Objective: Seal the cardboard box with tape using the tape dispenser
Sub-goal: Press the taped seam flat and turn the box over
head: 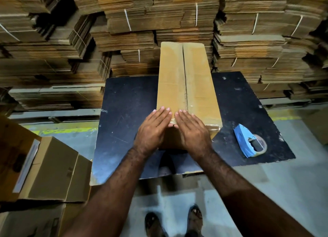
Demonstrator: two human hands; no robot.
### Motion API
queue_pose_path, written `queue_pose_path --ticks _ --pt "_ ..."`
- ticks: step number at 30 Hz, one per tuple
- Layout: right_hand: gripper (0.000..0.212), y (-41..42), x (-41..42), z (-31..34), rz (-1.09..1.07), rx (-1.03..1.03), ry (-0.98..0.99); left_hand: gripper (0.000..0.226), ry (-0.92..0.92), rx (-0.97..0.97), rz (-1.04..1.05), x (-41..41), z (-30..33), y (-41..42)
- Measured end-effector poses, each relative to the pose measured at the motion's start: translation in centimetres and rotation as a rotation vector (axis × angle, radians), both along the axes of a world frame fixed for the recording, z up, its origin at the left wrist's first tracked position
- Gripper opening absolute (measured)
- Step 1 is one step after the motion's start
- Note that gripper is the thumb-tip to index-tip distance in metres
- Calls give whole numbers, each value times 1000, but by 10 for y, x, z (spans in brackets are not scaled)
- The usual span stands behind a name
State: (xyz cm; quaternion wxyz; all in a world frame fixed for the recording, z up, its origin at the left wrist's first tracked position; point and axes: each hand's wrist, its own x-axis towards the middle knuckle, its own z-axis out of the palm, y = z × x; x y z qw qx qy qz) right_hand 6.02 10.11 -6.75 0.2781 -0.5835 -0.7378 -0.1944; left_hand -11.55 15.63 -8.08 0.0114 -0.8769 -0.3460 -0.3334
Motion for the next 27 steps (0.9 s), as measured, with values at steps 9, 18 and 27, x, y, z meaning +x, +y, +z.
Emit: queue_pose_path --ticks 9,18,27 --pt "42 -17 51 -10 44 -32 -71 38 50 6 -27 -15 5 -7" --pt "40 -3 48 0 10 -75 6 44 144 56 101 27 12 -8" --pt "45 -19 79 6 -8 -140 24 43 160 49 61 46 28 -22"
